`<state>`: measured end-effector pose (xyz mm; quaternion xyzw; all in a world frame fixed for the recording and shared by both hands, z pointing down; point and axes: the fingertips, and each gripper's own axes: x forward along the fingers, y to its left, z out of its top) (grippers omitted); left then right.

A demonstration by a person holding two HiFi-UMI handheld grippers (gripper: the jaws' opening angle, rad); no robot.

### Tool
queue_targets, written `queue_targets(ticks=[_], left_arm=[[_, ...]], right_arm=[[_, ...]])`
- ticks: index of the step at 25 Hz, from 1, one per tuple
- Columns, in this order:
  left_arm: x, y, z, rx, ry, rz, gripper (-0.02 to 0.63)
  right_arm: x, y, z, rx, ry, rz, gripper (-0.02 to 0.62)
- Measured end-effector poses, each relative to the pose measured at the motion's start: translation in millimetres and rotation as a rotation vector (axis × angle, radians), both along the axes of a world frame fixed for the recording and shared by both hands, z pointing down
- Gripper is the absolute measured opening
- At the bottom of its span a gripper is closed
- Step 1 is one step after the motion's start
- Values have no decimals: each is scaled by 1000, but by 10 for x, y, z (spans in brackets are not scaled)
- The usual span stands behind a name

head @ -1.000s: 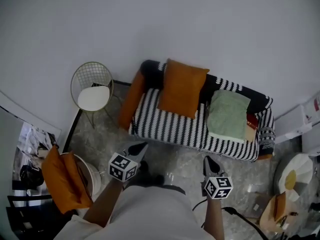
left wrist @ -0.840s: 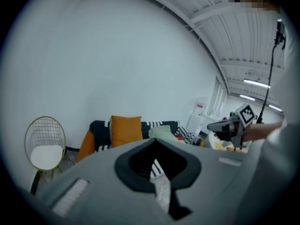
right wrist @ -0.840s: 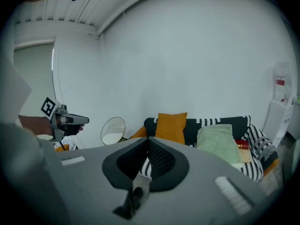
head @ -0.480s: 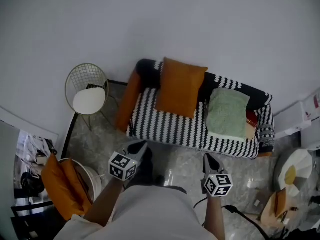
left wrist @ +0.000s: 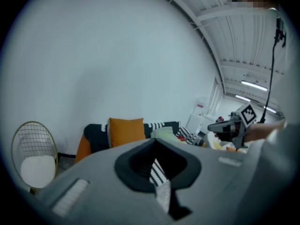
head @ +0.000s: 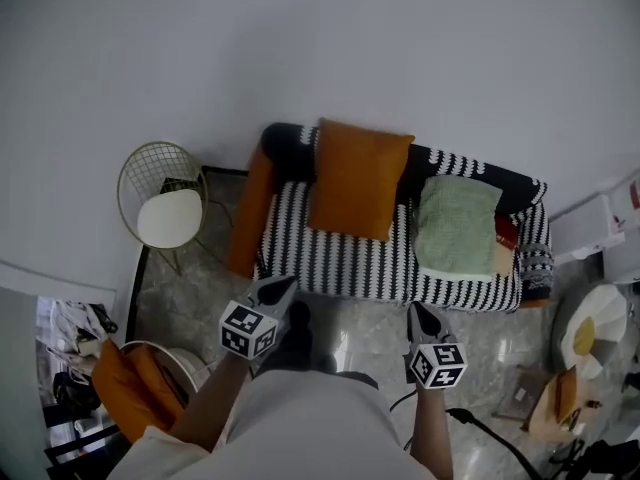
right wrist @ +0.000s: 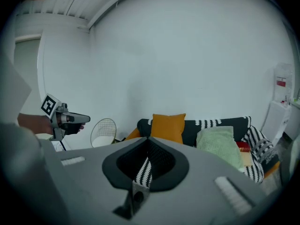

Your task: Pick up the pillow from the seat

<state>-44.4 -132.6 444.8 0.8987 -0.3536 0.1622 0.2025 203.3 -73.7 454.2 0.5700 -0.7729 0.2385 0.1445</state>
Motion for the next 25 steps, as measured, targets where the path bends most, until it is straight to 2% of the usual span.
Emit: queue_targets(ticks=[11, 16, 25], left_arm=[[-78, -1082, 158, -11, -11, 87, -2], [-218, -1445, 241, -27, -14, 112, -2], [-310, -1907, 391, -48, -1, 161, -2]], right_arm=[[-237, -980, 180, -35, 1, 58, 5], [-417, -1344, 208, -31, 4, 66, 5], [-511, -1788, 272, -52, 30, 97, 5]])
